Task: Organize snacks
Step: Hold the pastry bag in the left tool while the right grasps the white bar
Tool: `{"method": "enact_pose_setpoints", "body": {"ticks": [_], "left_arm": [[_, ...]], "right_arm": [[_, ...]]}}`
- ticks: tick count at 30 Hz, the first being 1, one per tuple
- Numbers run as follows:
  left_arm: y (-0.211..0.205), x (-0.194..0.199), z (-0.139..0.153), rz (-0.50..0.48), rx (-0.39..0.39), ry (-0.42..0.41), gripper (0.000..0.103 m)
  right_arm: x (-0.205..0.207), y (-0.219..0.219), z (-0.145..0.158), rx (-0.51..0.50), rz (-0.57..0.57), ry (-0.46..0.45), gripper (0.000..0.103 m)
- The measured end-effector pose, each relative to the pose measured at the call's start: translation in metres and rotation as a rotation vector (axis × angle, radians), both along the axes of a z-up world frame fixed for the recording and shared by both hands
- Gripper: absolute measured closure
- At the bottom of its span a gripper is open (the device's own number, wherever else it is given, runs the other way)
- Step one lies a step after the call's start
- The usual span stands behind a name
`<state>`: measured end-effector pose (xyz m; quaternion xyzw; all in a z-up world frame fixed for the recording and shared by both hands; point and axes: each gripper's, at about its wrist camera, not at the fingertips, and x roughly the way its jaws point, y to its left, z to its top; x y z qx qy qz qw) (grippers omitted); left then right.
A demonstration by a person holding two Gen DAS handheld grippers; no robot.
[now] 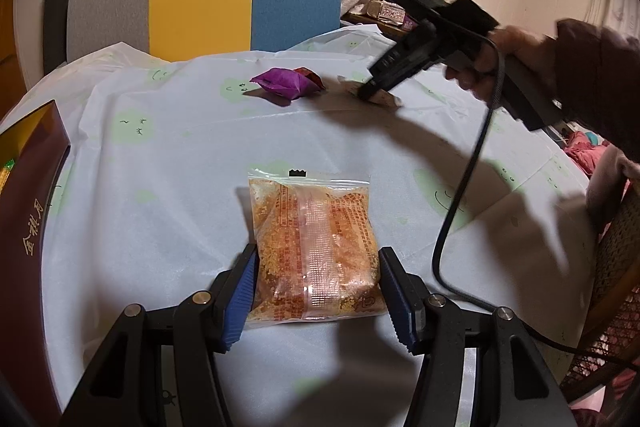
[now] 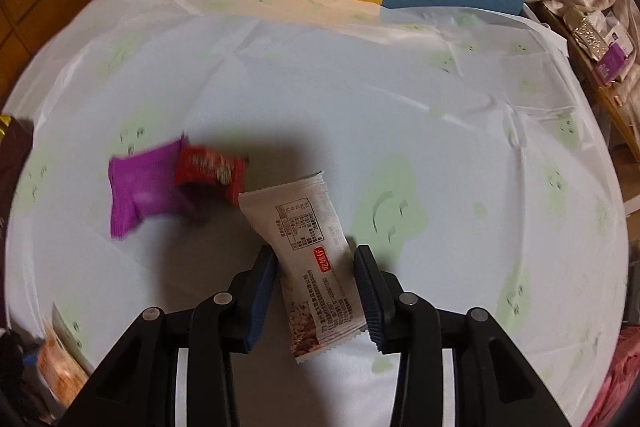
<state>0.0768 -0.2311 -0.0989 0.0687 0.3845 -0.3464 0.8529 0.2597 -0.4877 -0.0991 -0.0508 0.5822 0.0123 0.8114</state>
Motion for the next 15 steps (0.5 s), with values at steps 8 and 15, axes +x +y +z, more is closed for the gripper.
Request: {"method": "enact_pose_setpoints", "body": {"ticks": [8, 15], "left_arm": [[0.001, -0.001, 0.0, 0.0, -0.004, -0.003, 0.043], [0.001, -0.002, 0.0, 0.001, 0.003, -0.01, 0.044]], "right_arm": [[-0.064, 0.012, 0.0, -0.082, -0.066, 0.082, 0.065], [-0.128, 0.025, 0.002, -0.094, -0.104, 0.106, 0.065]]}}
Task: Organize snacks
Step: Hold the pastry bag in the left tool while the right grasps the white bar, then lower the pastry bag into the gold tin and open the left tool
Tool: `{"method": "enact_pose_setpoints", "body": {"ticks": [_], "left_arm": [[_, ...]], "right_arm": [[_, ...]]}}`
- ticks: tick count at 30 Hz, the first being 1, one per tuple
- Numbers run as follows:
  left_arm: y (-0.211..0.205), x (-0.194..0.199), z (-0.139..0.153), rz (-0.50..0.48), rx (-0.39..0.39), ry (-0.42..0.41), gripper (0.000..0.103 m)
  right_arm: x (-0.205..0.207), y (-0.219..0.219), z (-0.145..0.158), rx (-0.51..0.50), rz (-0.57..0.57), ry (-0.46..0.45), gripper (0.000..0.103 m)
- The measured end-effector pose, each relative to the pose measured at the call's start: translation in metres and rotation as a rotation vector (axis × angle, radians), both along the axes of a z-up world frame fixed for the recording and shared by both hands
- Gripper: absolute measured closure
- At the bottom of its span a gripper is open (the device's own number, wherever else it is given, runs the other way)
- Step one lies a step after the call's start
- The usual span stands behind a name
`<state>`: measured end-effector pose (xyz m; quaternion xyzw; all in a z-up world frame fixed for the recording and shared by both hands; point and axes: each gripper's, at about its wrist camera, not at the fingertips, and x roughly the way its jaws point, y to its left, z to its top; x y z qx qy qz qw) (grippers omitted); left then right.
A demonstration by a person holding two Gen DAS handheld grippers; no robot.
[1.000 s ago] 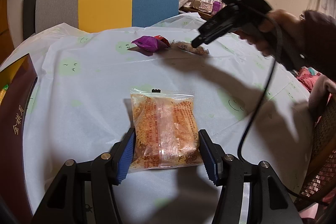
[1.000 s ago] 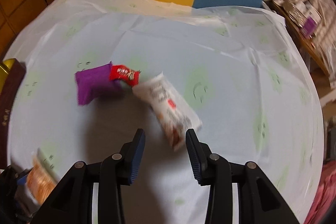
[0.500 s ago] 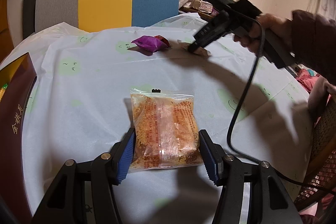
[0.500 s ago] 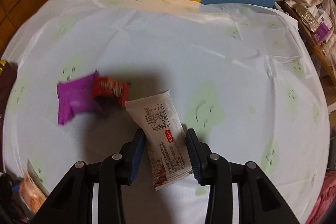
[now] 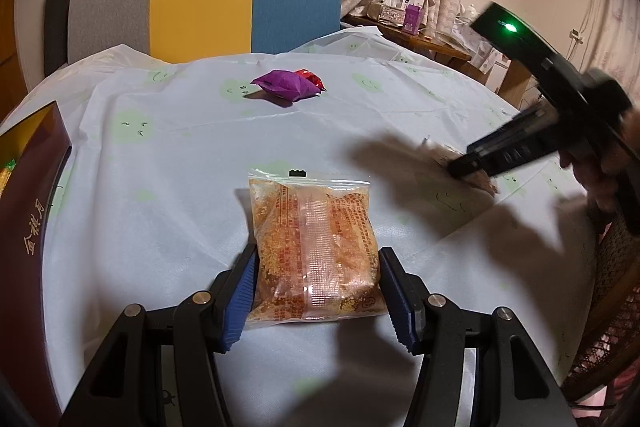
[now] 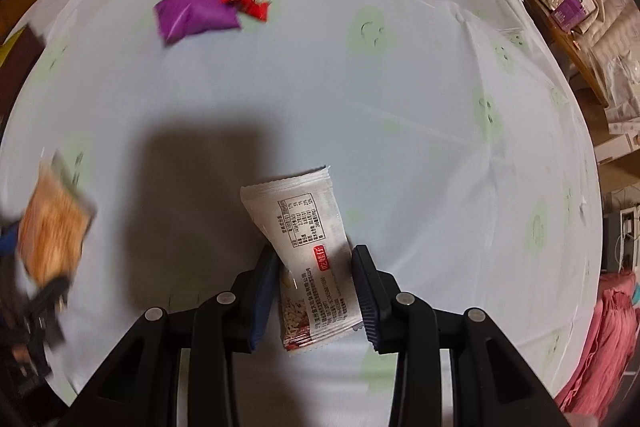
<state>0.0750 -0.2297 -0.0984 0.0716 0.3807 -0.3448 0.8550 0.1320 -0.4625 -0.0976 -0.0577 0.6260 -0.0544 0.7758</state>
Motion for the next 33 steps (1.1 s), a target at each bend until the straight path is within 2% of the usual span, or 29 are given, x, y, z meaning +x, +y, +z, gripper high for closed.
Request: {"method": "enact_pose_setpoints", "body": {"ticks": [8, 13, 25, 33], "left_arm": [[-0.008, -0.002, 0.004, 0.021, 0.042, -0.003, 0.045], [-0.008, -0.003, 0.01, 0.053, 0.056, 0.003, 0.045], [0.007, -0.015, 0.056, 0.118, 0.014, -0.051, 0.045], [0.029, -0.018, 0.076, 0.171, -0.006, -0.056, 0.045]], "right_arm": [[-0.016, 0.008, -0.001, -0.025, 0.018, -0.071, 0.065], [-0.018, 0.006, 0.001, -0.005, 0.014, -0.075, 0.065], [-0.005, -0.004, -0.007, -0.003, 0.035, -0.08, 0.064], [-0.019, 0.012, -0.003, -0.035, 0.052, -0.091, 0.064]]}}
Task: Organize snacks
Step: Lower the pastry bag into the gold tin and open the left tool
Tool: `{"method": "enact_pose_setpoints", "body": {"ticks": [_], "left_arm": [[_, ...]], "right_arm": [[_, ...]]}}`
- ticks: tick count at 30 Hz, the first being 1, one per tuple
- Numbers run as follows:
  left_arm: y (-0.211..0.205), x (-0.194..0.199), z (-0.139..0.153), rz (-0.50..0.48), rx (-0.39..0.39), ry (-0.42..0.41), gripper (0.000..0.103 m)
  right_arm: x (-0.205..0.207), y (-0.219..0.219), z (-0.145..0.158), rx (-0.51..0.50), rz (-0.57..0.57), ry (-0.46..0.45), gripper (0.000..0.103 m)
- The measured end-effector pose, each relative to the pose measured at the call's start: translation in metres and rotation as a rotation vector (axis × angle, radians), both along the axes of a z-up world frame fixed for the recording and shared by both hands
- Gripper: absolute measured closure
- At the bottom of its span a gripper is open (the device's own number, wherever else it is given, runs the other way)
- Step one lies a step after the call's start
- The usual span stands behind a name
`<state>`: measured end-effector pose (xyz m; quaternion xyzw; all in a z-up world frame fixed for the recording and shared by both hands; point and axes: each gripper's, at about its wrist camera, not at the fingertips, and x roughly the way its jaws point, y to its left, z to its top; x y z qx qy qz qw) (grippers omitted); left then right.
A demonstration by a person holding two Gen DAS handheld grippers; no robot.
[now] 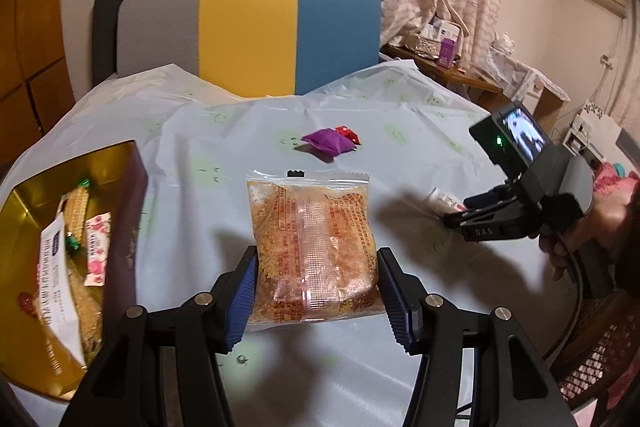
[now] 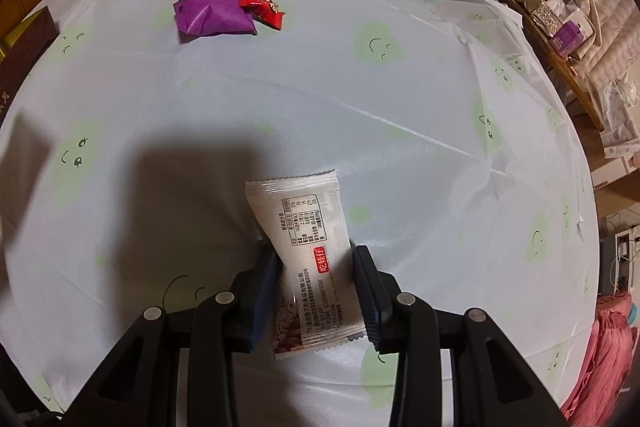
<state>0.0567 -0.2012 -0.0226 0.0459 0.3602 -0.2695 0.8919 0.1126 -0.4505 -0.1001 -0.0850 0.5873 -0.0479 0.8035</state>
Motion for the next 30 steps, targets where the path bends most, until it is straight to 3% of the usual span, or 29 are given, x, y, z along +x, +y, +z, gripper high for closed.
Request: {"method": "enact_pose_setpoints", "body": {"ticks": [18, 30], "left_arm": [[0.078, 0.014, 0.015, 0.162, -0.085, 0.029, 0.045], [0.195, 0.053, 0.017, 0.455, -0.259, 0.15, 0.045]], "right_arm": [[-0.014, 0.02, 0.006, -0.053, 0.016, -0.009, 0.065], [-0.018, 0.028, 0.008, -0.084, 0.039, -0.012, 0.065]]}}
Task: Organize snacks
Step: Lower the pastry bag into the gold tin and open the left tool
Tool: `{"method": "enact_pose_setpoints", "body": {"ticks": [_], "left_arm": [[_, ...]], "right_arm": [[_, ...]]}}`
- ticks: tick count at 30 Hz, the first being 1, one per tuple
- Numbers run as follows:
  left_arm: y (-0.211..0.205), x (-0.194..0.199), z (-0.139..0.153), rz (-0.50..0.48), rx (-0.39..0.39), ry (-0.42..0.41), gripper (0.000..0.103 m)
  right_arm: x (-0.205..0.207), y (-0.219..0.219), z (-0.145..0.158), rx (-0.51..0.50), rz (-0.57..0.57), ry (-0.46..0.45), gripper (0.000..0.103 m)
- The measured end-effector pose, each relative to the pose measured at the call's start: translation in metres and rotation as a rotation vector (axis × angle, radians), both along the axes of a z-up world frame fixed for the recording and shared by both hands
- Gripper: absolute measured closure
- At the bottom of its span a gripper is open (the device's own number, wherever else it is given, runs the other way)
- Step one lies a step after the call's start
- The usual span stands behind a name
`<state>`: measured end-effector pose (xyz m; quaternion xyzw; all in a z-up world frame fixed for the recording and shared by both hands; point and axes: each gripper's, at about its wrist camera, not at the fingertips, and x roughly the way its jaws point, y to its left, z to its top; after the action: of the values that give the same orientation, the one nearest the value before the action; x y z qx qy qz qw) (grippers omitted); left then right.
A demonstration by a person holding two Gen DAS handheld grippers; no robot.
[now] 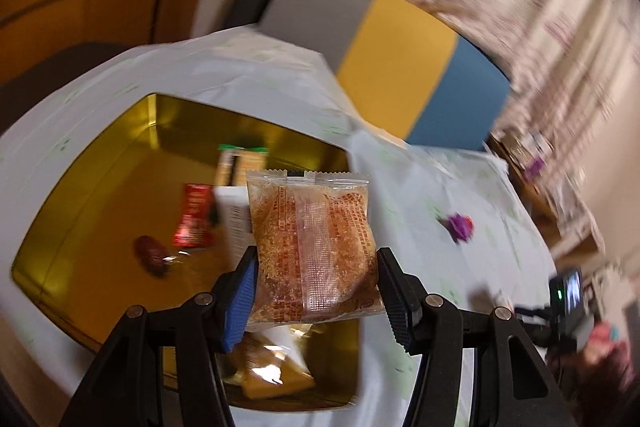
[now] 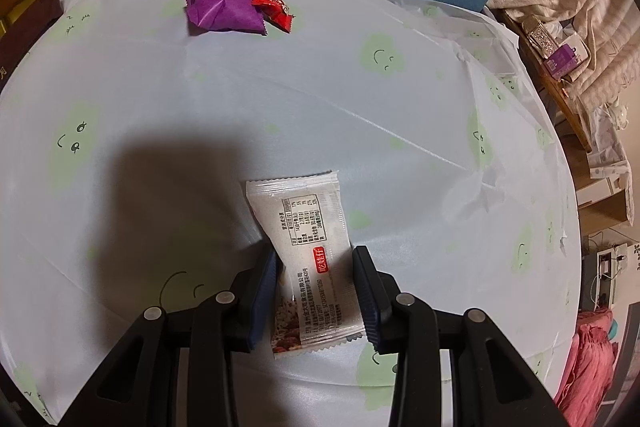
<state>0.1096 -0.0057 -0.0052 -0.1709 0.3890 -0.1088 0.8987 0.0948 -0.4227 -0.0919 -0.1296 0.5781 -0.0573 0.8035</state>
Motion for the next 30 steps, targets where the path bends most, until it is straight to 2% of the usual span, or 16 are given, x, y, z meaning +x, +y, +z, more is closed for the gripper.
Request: {"method": "enact_pose_setpoints", "body": {"ticks": [3, 9, 14, 18, 21, 30], "left_arm": [[0.009, 0.01, -0.003, 0.03, -0.022, 0.022, 0.045], [-0.002, 0.045, -0.011, 0.015, -0.055, 0.081, 0.045], [-0.013, 0.079, -0.029, 0.037, -0.043, 0.164, 0.045], [-0.018, 0.095, -0.042, 0.04, -0.01, 0.188, 0.045], [-0.019, 0.099, -0.044, 0.036, 0.004, 0.19, 0.045], [-0.023, 0.081, -0.033, 0.03, 0.066, 0.124, 0.044]], "right_arm": [[0.0, -0.001, 0.0, -0.005, 0.005, 0.0, 0.065], [0.0, 0.001, 0.0, -0.018, 0.011, -0.001, 0.065], [0.0, 0.0, 0.002, -0.015, 0.01, 0.0, 0.065], [0.0, 0.0, 0.002, -0.012, 0.01, 0.001, 0.065], [0.001, -0.001, 0.002, -0.009, 0.011, 0.003, 0.065], [0.002, -0.003, 0.001, -0.01, 0.015, 0.004, 0.065]]}}
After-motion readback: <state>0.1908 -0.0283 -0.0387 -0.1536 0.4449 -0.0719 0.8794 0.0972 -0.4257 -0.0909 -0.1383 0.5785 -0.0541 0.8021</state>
